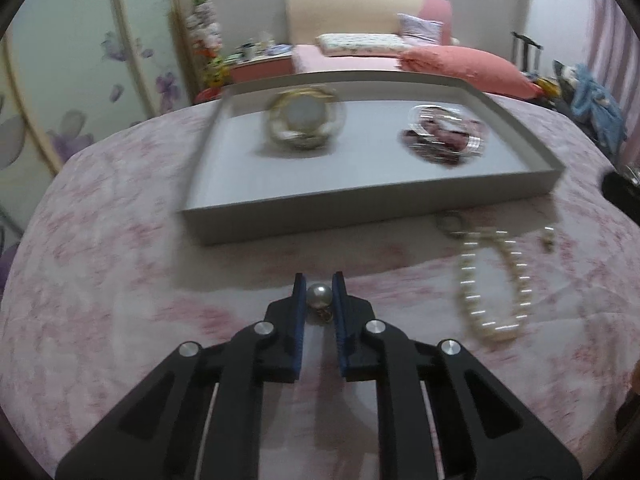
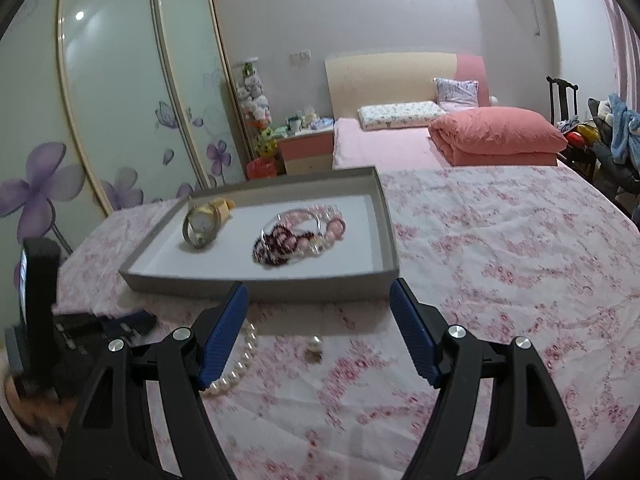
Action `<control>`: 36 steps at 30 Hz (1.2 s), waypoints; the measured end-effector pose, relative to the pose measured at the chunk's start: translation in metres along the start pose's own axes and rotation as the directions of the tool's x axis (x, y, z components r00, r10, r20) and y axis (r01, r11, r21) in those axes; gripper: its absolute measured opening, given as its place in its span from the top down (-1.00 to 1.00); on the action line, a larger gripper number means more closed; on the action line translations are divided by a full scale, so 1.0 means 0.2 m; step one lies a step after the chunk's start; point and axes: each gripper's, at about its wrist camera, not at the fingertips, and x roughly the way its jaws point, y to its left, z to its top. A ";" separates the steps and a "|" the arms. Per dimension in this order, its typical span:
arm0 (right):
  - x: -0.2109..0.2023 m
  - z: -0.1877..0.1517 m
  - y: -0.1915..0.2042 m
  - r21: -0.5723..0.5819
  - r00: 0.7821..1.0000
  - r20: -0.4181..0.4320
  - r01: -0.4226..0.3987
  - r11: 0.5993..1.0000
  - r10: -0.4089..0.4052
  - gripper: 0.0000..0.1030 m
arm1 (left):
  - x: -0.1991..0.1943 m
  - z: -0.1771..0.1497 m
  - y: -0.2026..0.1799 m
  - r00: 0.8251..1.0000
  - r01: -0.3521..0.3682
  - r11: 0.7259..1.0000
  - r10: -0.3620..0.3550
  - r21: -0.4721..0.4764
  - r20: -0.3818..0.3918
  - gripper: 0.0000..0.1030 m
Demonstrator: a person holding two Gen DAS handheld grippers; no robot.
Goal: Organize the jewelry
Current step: 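Grasp a pearl earring with the left tool while the right tool grasps another pearl earring, then carry both pearl earrings into the grey tray and open both tools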
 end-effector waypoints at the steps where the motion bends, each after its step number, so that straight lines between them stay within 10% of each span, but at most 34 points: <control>1: 0.00 -0.01 0.00 -0.006 1.000 -0.016 -0.002 1.000 0.002 -0.39 | 0.00 0.00 0.06 1.000 -0.016 1.000 0.015 -0.020 -0.004 0.73; 20: 0.26 -0.11 0.12 -0.119 0.961 -0.270 0.027 0.993 -0.059 0.42 | -0.03 -0.04 0.26 1.000 -0.003 0.995 0.004 -0.104 0.003 0.73; 36: 0.18 -0.08 0.12 -0.080 0.975 -0.221 0.009 0.997 -0.027 0.73 | -0.04 -0.05 0.26 1.000 0.004 0.992 -0.003 -0.126 0.007 0.73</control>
